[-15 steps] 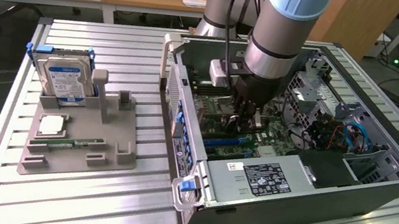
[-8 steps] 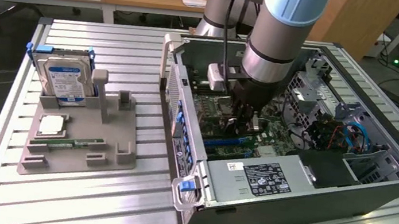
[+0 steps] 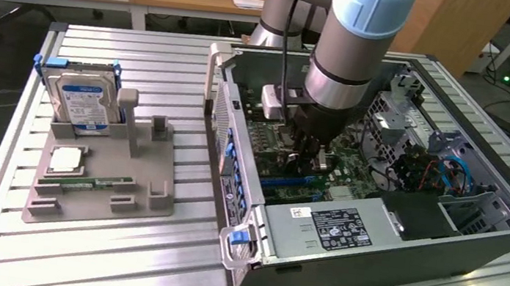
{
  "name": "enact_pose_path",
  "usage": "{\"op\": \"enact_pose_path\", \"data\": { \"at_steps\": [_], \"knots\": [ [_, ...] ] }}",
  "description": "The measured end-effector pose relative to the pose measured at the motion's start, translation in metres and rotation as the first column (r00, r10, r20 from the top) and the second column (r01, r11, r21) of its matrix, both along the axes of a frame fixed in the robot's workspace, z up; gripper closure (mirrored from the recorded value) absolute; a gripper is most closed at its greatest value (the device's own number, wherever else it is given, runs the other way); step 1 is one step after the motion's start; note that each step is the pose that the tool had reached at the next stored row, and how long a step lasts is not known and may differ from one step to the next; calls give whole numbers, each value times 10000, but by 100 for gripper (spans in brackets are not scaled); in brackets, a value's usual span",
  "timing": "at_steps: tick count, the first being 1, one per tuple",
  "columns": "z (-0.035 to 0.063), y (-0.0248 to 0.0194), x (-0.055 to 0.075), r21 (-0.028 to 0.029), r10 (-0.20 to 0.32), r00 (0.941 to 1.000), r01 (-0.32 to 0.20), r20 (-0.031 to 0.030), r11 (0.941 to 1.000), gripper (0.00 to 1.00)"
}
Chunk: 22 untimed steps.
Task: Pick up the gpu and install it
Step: 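Insert the gpu into the slot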
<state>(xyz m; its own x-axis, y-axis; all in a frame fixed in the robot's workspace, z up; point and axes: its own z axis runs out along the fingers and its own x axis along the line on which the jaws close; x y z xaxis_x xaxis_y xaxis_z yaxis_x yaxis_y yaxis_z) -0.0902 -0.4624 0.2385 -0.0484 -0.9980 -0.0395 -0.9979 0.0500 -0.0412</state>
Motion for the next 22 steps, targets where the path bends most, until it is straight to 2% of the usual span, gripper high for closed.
{"op": "enact_pose_path", "data": {
  "at_steps": [22],
  "knots": [
    [-132, -1, -54, -1, 0, 10000, 0, -3, 10000, 71]
  ]
}}
